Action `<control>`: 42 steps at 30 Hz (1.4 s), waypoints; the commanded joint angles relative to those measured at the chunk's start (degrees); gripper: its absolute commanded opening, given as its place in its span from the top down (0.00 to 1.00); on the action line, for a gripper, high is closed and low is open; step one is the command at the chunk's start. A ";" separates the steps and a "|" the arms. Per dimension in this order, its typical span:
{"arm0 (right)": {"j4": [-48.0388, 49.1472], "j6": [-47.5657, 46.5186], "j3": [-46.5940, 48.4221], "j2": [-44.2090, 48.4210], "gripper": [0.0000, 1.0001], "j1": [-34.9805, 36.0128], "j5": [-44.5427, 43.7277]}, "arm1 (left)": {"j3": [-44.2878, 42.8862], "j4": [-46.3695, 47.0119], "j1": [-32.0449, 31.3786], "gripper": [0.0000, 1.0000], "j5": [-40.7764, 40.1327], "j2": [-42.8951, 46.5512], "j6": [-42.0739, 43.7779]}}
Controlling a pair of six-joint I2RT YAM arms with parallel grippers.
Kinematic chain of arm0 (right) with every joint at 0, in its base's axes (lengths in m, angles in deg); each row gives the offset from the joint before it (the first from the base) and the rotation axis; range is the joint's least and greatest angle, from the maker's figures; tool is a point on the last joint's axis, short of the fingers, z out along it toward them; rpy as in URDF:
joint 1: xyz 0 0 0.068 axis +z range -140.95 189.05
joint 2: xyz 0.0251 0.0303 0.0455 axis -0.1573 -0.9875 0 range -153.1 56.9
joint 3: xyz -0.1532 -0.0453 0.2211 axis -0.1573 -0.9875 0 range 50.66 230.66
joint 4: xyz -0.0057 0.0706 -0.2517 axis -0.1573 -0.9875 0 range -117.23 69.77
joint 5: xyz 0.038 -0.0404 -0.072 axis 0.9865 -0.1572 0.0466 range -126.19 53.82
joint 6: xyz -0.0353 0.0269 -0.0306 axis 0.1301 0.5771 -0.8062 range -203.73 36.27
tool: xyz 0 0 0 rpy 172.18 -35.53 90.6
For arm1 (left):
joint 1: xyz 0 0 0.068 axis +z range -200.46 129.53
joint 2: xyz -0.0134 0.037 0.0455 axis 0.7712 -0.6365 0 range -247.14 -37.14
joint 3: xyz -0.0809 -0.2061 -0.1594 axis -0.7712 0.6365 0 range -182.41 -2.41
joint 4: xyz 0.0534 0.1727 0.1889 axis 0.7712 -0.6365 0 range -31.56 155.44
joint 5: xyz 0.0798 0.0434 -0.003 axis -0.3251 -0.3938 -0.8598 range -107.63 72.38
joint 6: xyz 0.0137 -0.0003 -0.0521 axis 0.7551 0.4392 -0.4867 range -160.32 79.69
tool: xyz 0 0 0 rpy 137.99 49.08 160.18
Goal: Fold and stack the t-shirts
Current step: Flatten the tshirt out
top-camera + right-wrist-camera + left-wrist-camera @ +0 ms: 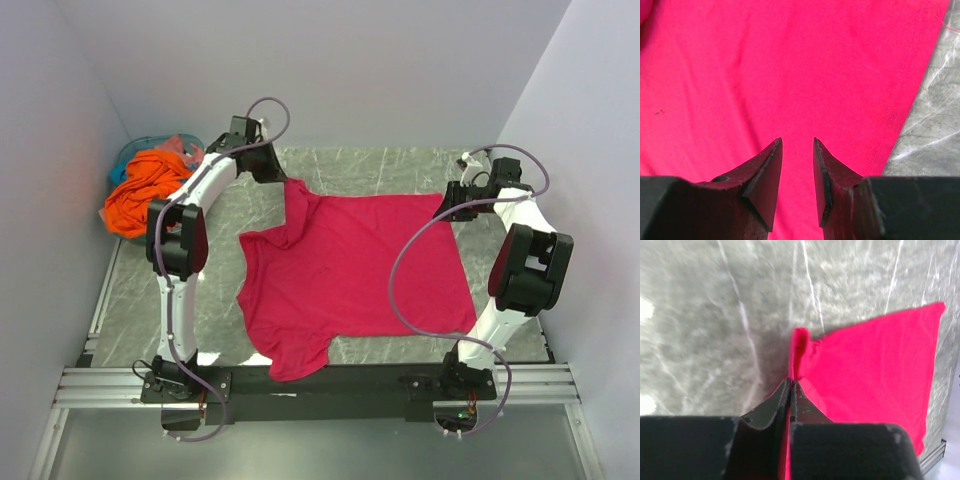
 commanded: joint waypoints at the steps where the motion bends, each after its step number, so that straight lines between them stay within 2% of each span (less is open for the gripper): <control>1: 0.89 -0.31 -0.11 2.89 0.62 -0.47 1.28 | -4.70 3.03 2.96 0.91 2.92 -1.40 1.28; 4: 0.89 -0.31 0.07 2.63 0.62 -0.38 1.28 | -6.90 2.68 5.68 0.73 2.06 -4.64 1.10; 6: 0.72 -0.40 0.16 2.62 0.62 -0.38 1.37 | -9.35 1.98 6.57 0.67 0.22 -6.14 1.19; 7: 0.80 -0.40 0.16 2.62 0.62 -0.38 1.37 | -10.50 1.37 6.92 0.59 -1.10 -6.93 1.37; 9: 0.63 -0.40 0.16 2.62 0.62 -0.38 1.45 | -13.31 -0.39 7.54 0.55 -4.87 -8.34 2.50; 11: 0.63 -0.48 0.16 2.62 0.61 -0.38 1.45 | -13.33 0.30 7.62 0.52 -4.02 -7.22 3.56; 13: 0.80 -0.48 -0.02 2.80 0.62 -0.38 1.54 | -9.82 1.71 7.01 0.47 -1.13 -5.19 3.48; 18: 0.89 -0.13 0.33 2.10 0.62 -0.38 1.81 | -6.04 -2.31 1.57 0.46 -1.11 -1.84 5.32; 23: 0.89 -0.13 -0.02 2.10 0.62 -0.38 1.89 | -11.63 -10.31 -4.49 0.42 -12.07 -5.96 6.64; 36: 0.72 -0.13 -0.02 2.71 0.61 -0.38 2.33 | -16.31 -18.15 -9.43 0.45 -21.85 -12.39 8.92; 39: 0.80 -0.05 -0.11 2.62 0.62 -0.30 2.33 | -16.14 -18.32 -9.51 0.47 -23.17 -12.92 9.54; 42: 0.72 -0.05 -0.11 2.71 0.62 -0.38 2.16 | -16.31 -18.15 -9.51 0.59 -23.44 -13.01 9.72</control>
